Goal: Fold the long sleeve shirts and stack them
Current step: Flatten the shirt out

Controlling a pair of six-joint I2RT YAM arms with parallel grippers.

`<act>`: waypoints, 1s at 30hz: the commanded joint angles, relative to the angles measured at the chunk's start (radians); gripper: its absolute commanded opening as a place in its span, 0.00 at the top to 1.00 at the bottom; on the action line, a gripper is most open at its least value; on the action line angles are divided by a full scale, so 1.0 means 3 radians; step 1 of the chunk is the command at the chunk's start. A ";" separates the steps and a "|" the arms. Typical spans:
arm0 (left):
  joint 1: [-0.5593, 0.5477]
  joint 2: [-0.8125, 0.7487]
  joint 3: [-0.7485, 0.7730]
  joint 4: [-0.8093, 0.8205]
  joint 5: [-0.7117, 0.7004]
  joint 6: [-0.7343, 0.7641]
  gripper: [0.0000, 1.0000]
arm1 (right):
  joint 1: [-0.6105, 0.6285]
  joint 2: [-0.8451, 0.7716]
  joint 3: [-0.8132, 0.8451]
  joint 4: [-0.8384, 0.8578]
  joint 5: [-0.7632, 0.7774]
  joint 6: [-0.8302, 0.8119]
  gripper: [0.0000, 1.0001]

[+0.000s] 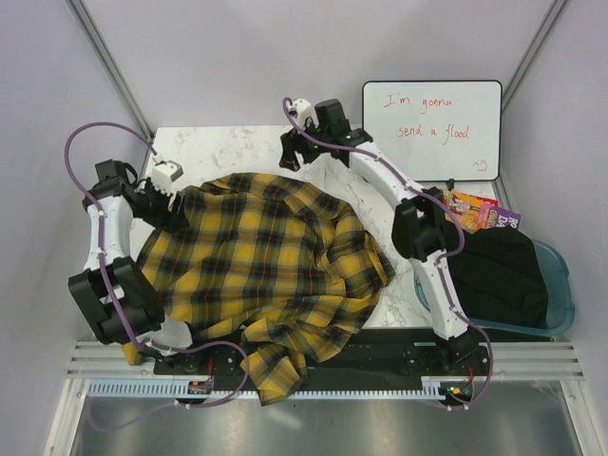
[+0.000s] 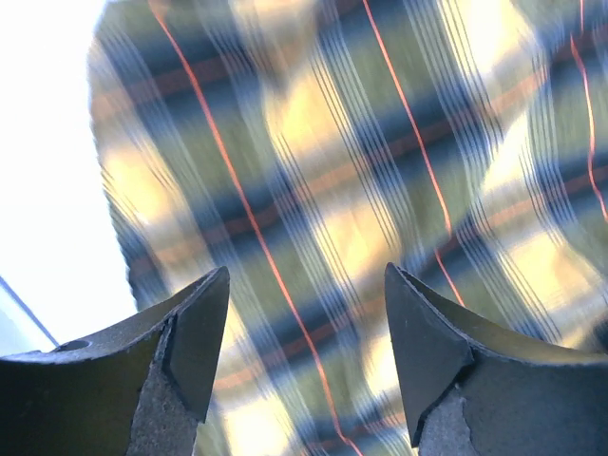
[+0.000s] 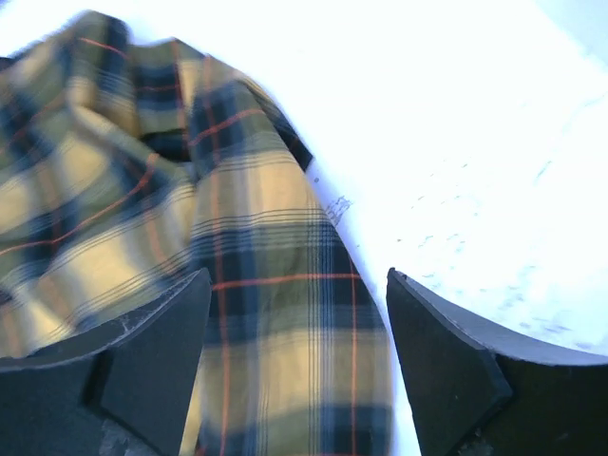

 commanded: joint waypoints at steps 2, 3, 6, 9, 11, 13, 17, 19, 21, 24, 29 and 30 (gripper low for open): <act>-0.0143 0.0361 0.0578 0.0386 0.0304 -0.0503 0.26 | 0.0089 0.0440 -0.0055 0.0769 0.0234 0.0514 0.14; -0.0153 0.0519 0.0660 0.0402 0.0335 -0.0544 0.26 | 0.0089 0.0476 -0.0051 0.0815 0.0269 0.0514 0.13; -0.0230 0.0805 0.0957 0.0488 0.0315 -0.0631 0.27 | 0.0089 0.0619 -0.0051 0.0943 0.0331 0.0550 0.12; -0.0322 0.1010 0.1167 0.0580 0.0147 -0.0688 0.27 | 0.0099 0.0711 -0.0076 0.0999 0.0301 0.0616 0.12; -0.0388 0.1205 0.1310 0.0611 0.0060 -0.0728 0.26 | 0.0114 0.0747 -0.0122 0.1009 0.0295 0.0571 0.11; -0.0475 0.1398 0.1448 0.0652 -0.0027 -0.0719 0.25 | 0.0150 0.0752 -0.0188 0.1004 0.0326 0.0504 0.12; -0.0659 0.1695 0.1576 0.0668 -0.0277 -0.0484 0.24 | 0.0211 0.0788 -0.0214 0.0903 0.0352 0.0376 0.29; -0.0781 0.1844 0.1566 0.0668 -0.0562 -0.0326 0.25 | 0.0217 0.0793 -0.0219 0.0775 0.0296 0.0208 0.43; -0.0828 0.1875 0.1505 0.0657 -0.0676 -0.0228 0.29 | 0.0217 0.0762 -0.0219 0.0667 0.0260 0.0080 0.60; -0.0828 0.1850 0.1398 0.0622 -0.0769 -0.0197 0.44 | 0.0191 0.0666 -0.0240 0.0534 0.0234 -0.0017 0.92; -0.0793 0.1463 0.1290 0.0601 -0.0601 -0.0288 0.95 | -0.0013 0.0502 -0.0102 0.0539 0.0229 0.0104 1.00; -0.0772 0.1370 0.1280 0.0642 -0.0539 -0.0370 0.98 | -0.0049 0.0405 -0.0071 0.0564 0.0229 0.0145 1.00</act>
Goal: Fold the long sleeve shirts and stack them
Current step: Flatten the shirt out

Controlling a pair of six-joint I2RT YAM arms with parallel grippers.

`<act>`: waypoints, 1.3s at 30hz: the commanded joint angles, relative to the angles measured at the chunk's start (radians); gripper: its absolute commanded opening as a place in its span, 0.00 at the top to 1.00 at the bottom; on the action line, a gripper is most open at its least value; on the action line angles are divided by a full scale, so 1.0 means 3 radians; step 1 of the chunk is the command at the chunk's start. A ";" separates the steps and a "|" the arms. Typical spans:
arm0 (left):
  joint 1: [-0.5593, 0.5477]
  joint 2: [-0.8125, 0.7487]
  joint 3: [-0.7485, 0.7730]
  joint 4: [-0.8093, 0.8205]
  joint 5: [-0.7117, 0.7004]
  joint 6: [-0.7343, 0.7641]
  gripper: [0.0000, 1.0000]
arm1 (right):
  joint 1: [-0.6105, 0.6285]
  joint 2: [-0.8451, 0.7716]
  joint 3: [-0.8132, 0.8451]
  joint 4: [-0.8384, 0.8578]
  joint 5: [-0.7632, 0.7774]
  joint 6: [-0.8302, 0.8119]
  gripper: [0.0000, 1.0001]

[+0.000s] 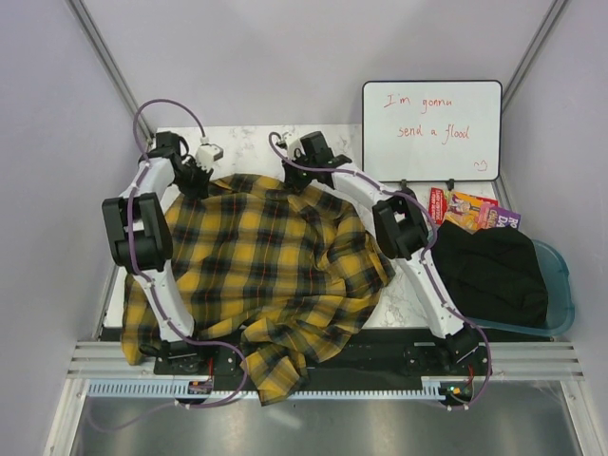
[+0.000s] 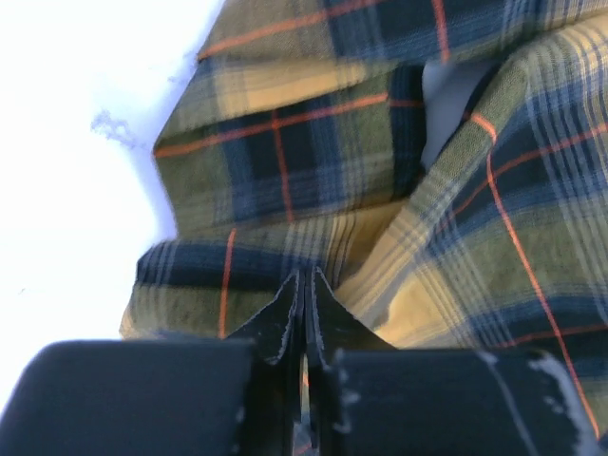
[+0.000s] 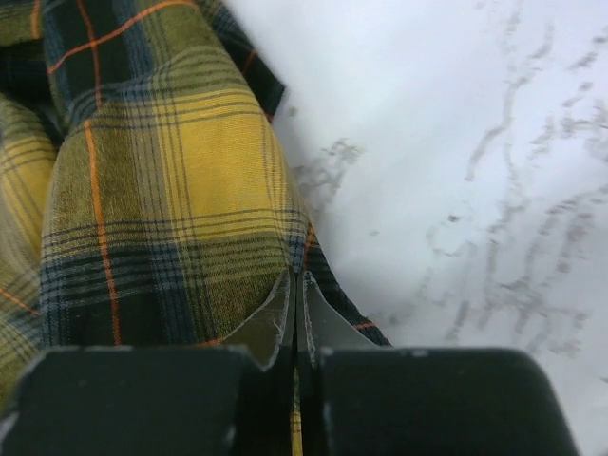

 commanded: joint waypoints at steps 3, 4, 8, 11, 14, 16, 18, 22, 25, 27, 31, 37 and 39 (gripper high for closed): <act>0.0163 -0.1033 -0.0369 0.0313 0.0318 -0.0190 0.98 | -0.0382 -0.0614 0.0122 0.0125 -0.0070 0.0219 1.00; 0.0168 -0.1173 -0.0653 0.0415 0.0278 -0.0174 0.98 | -0.0422 -0.0681 0.0066 0.0161 -0.0070 0.0250 1.00; 0.0173 -0.1674 -0.1238 0.0534 0.0323 0.0066 0.98 | -0.0591 -0.0948 -0.0026 0.0233 -0.0157 0.0418 1.00; 0.0173 -0.1793 -0.1510 0.0498 0.0313 0.0240 0.98 | -0.0627 -0.1070 -0.0103 0.0217 -0.0284 0.0444 1.00; 0.0189 -0.1563 -0.1337 0.0575 0.0196 0.0001 0.76 | -0.0627 -0.1178 -0.0240 0.0141 -0.0397 0.0444 1.00; 0.0199 -0.1364 -0.0959 0.0585 0.0231 -0.0320 0.47 | -0.0632 -0.1316 -0.0459 0.0136 -0.0407 0.0424 1.00; 0.0189 -0.1027 -0.0542 0.0595 0.0302 -0.0490 0.39 | -0.0632 -0.1463 -0.0613 0.0136 -0.0423 0.0388 1.00; 0.0148 -0.0230 0.0293 0.0631 0.0023 -0.0924 0.36 | -0.0632 -0.1653 -0.1053 0.0069 -0.0443 0.0286 1.00; 0.0148 0.0349 0.0810 0.0529 -0.0320 -0.0875 0.36 | -0.0627 -0.1735 -0.1273 -0.0013 -0.0494 0.0148 1.00; 0.0143 0.0578 0.0984 0.0397 -0.0489 -0.0783 0.35 | -0.0627 -0.1776 -0.1370 -0.0069 -0.0515 0.0086 1.00; 0.0173 0.0621 0.0955 0.0156 -0.0332 -0.0716 0.32 | -0.0632 -0.1832 -0.1509 -0.0166 -0.0663 0.0015 1.00; 0.0173 0.0513 0.0684 -0.0049 -0.0152 -0.0716 0.44 | -0.0627 -0.1975 -0.1780 -0.0273 -0.0750 -0.0093 1.00; 0.0194 0.0468 0.0643 -0.0024 -0.0158 -0.0787 0.71 | -0.0632 -0.2021 -0.1806 -0.0309 -0.0740 -0.0113 1.00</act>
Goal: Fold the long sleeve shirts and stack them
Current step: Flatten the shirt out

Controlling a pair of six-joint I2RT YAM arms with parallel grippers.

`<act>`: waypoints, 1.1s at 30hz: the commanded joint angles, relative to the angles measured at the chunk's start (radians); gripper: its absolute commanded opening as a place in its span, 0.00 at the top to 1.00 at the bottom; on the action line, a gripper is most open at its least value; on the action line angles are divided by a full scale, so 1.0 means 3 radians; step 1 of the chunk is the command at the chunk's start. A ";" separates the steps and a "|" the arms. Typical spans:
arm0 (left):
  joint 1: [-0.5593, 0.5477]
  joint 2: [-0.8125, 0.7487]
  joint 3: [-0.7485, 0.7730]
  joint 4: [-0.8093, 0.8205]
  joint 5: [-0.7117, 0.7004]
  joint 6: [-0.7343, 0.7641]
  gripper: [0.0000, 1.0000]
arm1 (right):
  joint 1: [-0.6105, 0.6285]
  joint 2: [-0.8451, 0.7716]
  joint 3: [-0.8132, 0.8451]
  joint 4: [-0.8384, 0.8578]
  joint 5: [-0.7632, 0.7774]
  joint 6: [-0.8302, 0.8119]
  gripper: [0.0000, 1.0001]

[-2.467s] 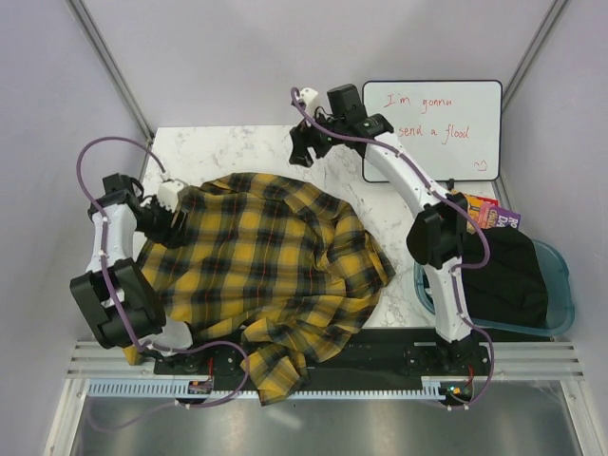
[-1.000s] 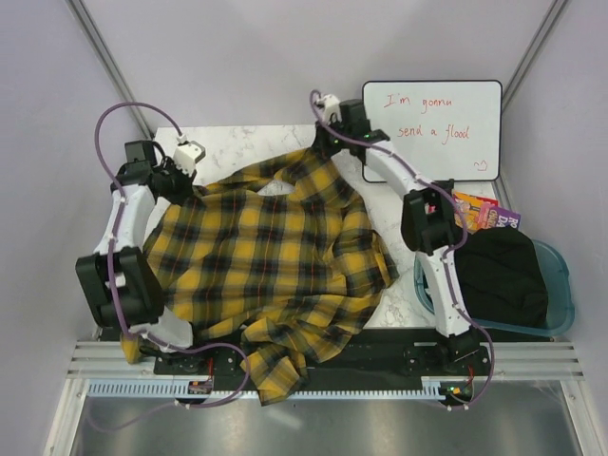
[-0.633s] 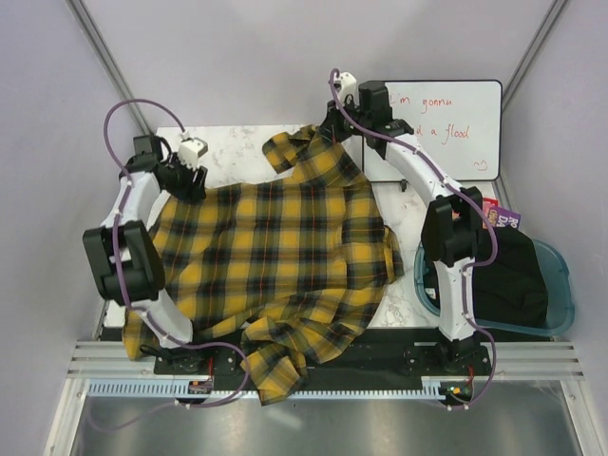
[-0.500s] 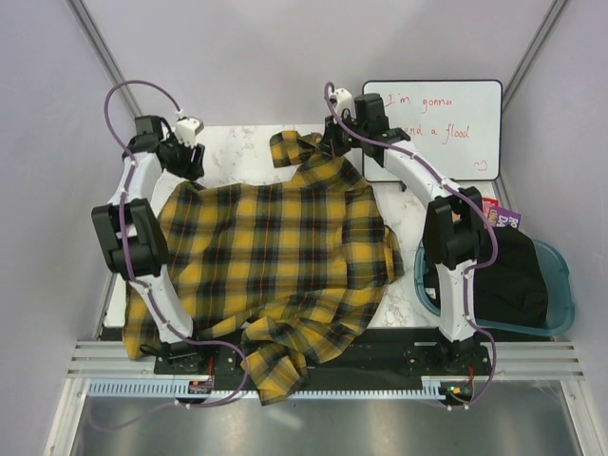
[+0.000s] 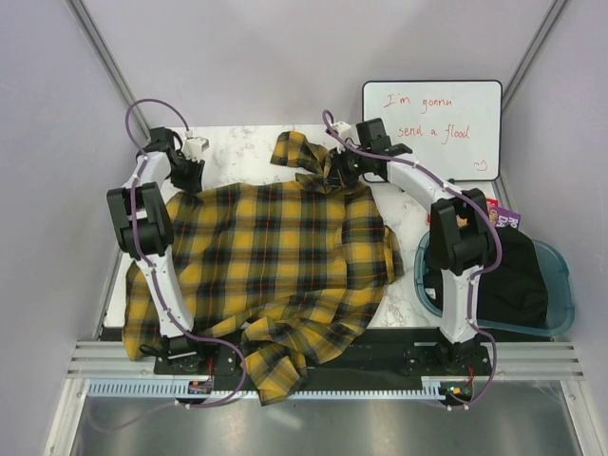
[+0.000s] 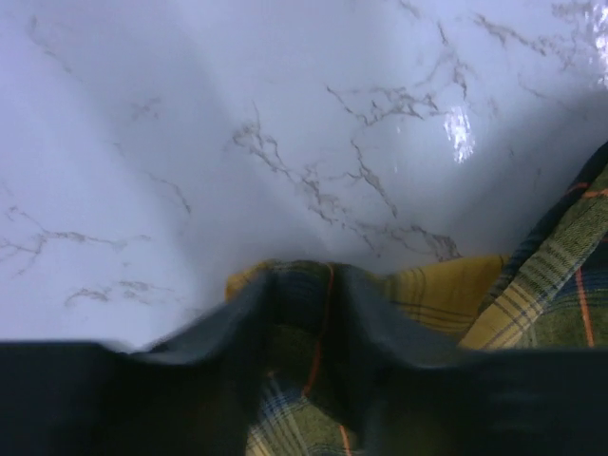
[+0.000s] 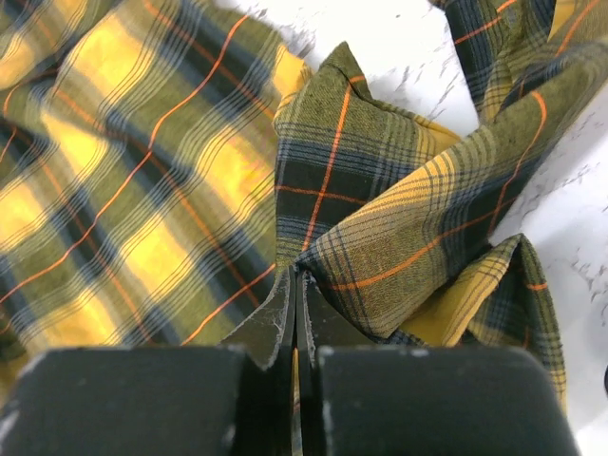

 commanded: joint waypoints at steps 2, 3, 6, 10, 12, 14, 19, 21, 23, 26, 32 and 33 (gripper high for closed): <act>0.0119 -0.0363 -0.0134 -0.0025 0.0234 -0.0239 0.87 | -0.0003 -0.0365 -0.0036 -0.0071 -0.0119 -0.0158 1.00; 0.0160 -0.0440 -0.0170 0.0128 0.0270 -0.0306 0.98 | -0.0018 -0.0396 -0.0030 -0.0082 -0.0099 -0.0158 1.00; 0.0313 -0.0889 -0.0456 0.0476 0.0419 -0.0470 0.98 | -0.0085 -0.0508 0.0005 -0.0087 -0.0063 -0.0138 1.00; 0.0528 -0.1538 -0.1150 0.1465 0.0424 -0.0782 0.98 | -0.0182 -0.0539 0.0133 -0.0082 -0.0022 -0.0097 1.00; 0.0549 -0.1682 -0.1386 0.1769 0.0480 -0.0829 0.98 | -0.0218 -0.0483 0.0204 -0.0082 0.0029 -0.0086 1.00; 0.0544 -0.1724 -0.1587 0.1970 0.0536 -0.0772 0.76 | -0.0238 -0.0427 0.0307 -0.0072 0.0080 -0.0076 1.00; 0.0650 -0.1463 -0.1322 0.1796 -0.0081 -0.1047 0.36 | -0.0233 -0.0049 0.0750 0.0005 0.0126 0.0082 1.00; 0.0732 -0.1478 -0.1357 0.1847 0.0065 -0.1115 0.32 | -0.0233 0.0160 0.0925 0.0000 0.0207 0.0128 1.00; 0.0758 -0.1504 -0.1392 0.1741 0.0204 -0.0993 0.32 | -0.0223 0.0278 0.1135 -0.0005 0.0289 0.0185 1.00; 0.0758 -0.1627 -0.1566 0.1770 0.0097 -0.0819 0.32 | -0.0198 0.0513 0.1406 -0.0036 0.0545 0.0231 1.00; 0.0707 -0.1699 -0.1832 0.1546 0.0235 -0.0338 0.34 | -0.0065 0.0785 0.1877 -0.0179 0.1286 0.0220 0.31; 0.0672 -0.1663 -0.1807 0.1414 0.0154 -0.0297 0.34 | -0.0064 0.0760 0.1852 -0.0215 0.1317 0.0215 0.29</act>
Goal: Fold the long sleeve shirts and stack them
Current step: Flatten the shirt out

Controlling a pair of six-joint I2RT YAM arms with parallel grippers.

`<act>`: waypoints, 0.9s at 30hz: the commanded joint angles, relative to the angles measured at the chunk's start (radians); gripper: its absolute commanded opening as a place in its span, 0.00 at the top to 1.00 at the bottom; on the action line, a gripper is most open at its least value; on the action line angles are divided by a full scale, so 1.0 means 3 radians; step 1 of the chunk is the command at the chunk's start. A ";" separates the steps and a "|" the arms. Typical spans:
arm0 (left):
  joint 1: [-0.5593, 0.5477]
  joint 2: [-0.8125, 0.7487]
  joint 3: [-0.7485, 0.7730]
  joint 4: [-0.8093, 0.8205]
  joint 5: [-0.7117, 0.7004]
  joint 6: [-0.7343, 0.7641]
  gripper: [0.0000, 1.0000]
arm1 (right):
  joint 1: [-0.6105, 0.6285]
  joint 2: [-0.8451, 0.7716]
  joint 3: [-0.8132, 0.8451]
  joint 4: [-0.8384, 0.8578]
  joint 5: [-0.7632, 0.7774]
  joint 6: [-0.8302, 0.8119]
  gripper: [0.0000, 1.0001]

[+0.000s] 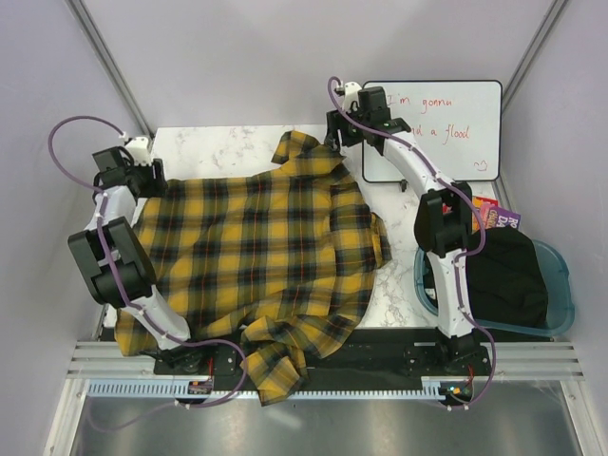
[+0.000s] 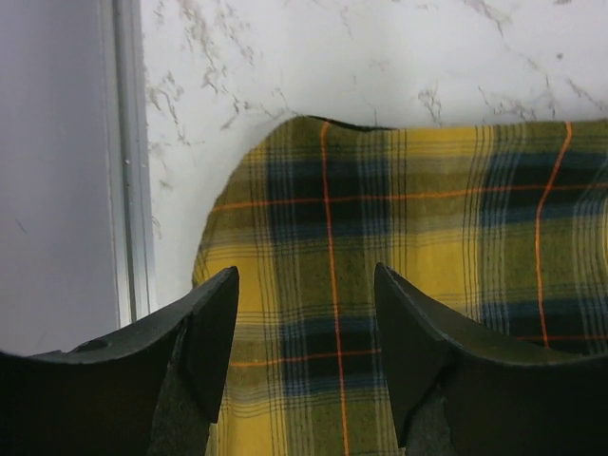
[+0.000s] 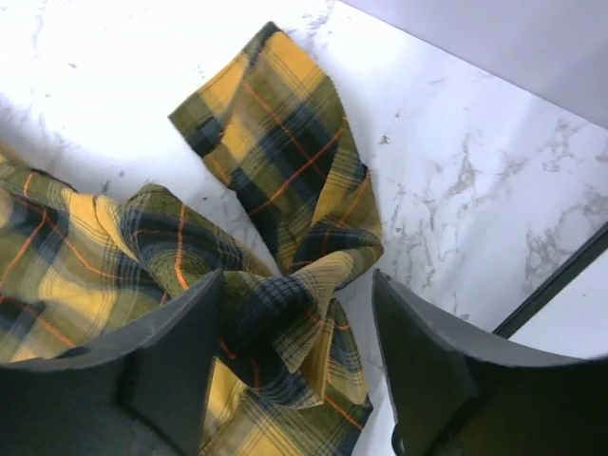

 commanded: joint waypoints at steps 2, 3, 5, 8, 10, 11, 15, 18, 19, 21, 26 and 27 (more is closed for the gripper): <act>-0.0165 0.0036 0.0014 -0.0333 -0.0173 0.0473 0.39 | 0.0082 -0.0178 0.0071 -0.0109 0.0568 -0.0024 0.12; -0.0191 0.0077 0.0014 -0.0359 -0.0244 0.0478 0.40 | 0.0087 -0.0240 -0.0102 -0.0120 0.0573 -0.0064 0.11; -0.0232 0.0210 0.0040 -0.0359 -0.0372 0.0473 0.41 | 0.0092 -0.0465 -0.0297 -0.0125 0.0527 -0.0116 0.12; -0.0314 0.0394 0.0162 -0.0405 -0.0557 0.0437 0.45 | 0.0168 -0.0726 -0.0737 -0.0145 0.0349 -0.0177 0.20; -0.0380 0.0486 0.0275 -0.0446 -0.0751 0.0386 0.45 | 0.0245 -0.0808 -0.1008 -0.0161 0.0389 -0.0228 0.19; -0.0380 0.0548 0.0306 -0.0451 -0.0782 0.0366 0.44 | 0.0301 -0.0859 -0.1065 -0.0166 0.0485 -0.0233 0.17; -0.0376 0.0798 0.0515 -0.0492 -0.1256 0.0314 0.40 | 0.0337 -0.0855 -0.1178 -0.0150 0.0542 -0.0152 0.02; -0.0187 0.0891 0.0694 -0.0503 -0.1253 0.0198 0.42 | 0.0337 -0.0875 -0.1112 -0.0140 0.0598 -0.0162 0.02; -0.0141 0.0871 0.0725 -0.0518 -0.1166 0.0162 0.43 | 0.0337 -0.0885 -0.1081 -0.0150 0.0609 -0.0172 0.02; -0.0074 0.0723 0.0710 -0.0518 -0.0917 0.0115 0.44 | 0.0327 -0.0972 -0.1035 -0.0171 0.0578 -0.0223 0.02; -0.0099 0.0354 0.0485 -0.0508 -0.0481 0.0233 0.44 | 0.0337 -0.1263 -0.1249 -0.0237 0.0205 -0.0361 0.11; -0.0140 0.0303 0.0449 -0.0528 -0.0480 0.0248 0.44 | 0.0348 -0.1279 -0.1335 -0.0263 0.0200 -0.0432 0.14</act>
